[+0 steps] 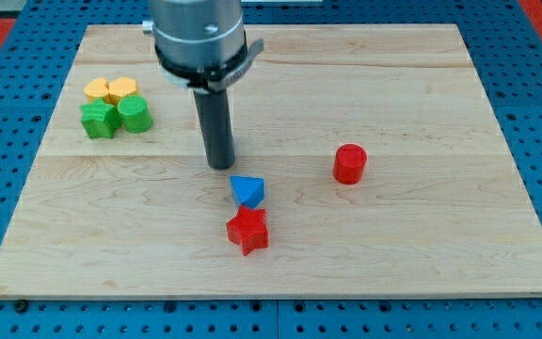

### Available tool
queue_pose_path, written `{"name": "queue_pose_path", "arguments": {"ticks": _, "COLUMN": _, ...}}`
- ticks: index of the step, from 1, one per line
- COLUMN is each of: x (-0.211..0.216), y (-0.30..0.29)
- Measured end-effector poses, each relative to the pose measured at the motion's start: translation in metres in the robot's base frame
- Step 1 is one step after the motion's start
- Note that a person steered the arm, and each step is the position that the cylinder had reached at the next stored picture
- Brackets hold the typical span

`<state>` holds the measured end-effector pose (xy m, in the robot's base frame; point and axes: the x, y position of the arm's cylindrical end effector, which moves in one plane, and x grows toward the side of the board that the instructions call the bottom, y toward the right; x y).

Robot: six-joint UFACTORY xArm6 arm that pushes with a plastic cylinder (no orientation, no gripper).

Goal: Move the blue cube up and right

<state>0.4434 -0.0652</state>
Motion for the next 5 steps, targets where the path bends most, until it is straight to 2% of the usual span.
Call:
{"name": "queue_pose_path", "arguments": {"ticks": 1, "x": -0.023, "y": -0.003}}
{"name": "queue_pose_path", "arguments": {"ticks": 2, "x": -0.003, "y": -0.032}}
{"name": "queue_pose_path", "arguments": {"ticks": 3, "x": -0.011, "y": -0.063}}
{"name": "queue_pose_path", "arguments": {"ticks": 4, "x": -0.019, "y": -0.027}}
{"name": "queue_pose_path", "arguments": {"ticks": 5, "x": -0.049, "y": -0.018}}
